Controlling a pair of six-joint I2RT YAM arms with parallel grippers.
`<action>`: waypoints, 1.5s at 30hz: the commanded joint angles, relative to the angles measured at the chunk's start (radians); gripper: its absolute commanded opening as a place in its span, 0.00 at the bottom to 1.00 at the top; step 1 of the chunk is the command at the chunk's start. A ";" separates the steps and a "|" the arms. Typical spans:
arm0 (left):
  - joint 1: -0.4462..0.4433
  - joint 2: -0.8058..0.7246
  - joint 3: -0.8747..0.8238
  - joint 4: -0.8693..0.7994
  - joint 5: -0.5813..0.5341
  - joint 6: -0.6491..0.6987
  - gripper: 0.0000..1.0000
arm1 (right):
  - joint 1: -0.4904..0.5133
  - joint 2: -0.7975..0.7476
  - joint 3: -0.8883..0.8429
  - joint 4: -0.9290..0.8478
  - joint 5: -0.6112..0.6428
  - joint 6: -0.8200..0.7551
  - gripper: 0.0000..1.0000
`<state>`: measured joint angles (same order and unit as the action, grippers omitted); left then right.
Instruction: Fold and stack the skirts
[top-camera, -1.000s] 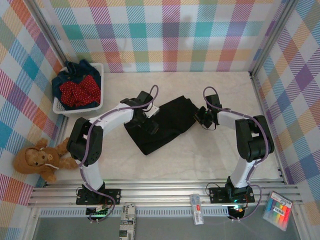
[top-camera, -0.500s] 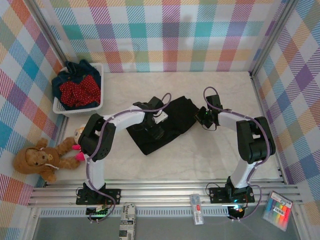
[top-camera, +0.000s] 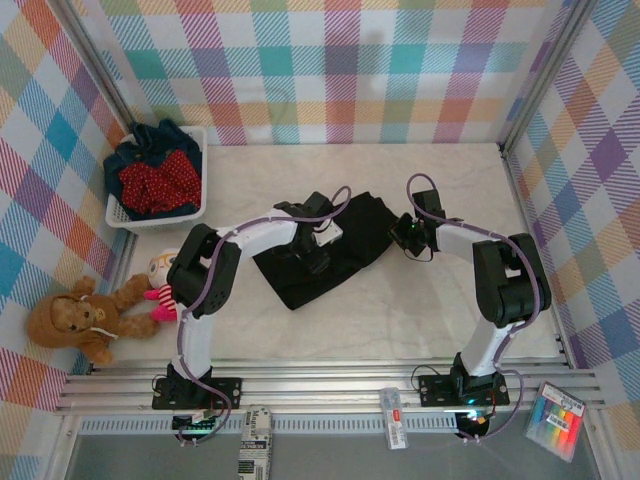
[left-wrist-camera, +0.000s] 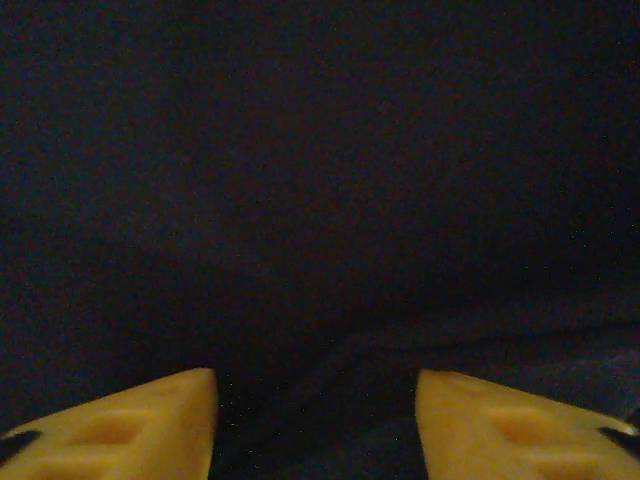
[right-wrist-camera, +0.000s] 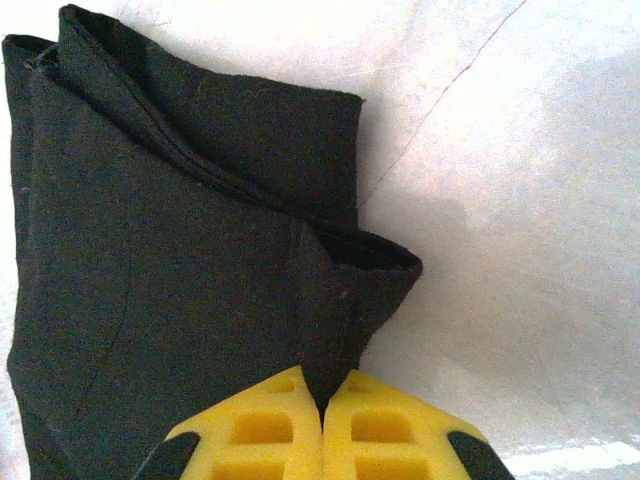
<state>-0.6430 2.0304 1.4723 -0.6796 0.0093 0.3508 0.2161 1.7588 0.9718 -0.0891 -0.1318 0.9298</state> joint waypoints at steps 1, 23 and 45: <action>-0.004 -0.061 -0.040 0.005 0.029 -0.032 0.29 | -0.005 -0.067 -0.020 0.005 -0.002 -0.016 0.00; 0.080 -0.553 -0.053 0.311 -0.368 -0.380 0.00 | -0.006 -0.370 0.232 0.153 -0.013 0.090 0.00; 0.062 -0.632 0.267 0.265 -0.379 -0.334 0.00 | 0.062 -0.605 0.311 0.258 -0.112 0.133 0.00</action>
<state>-0.5694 1.4776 1.6833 -0.3878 -0.4103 0.0296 0.2657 1.2407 1.2892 0.1272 -0.2295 1.0695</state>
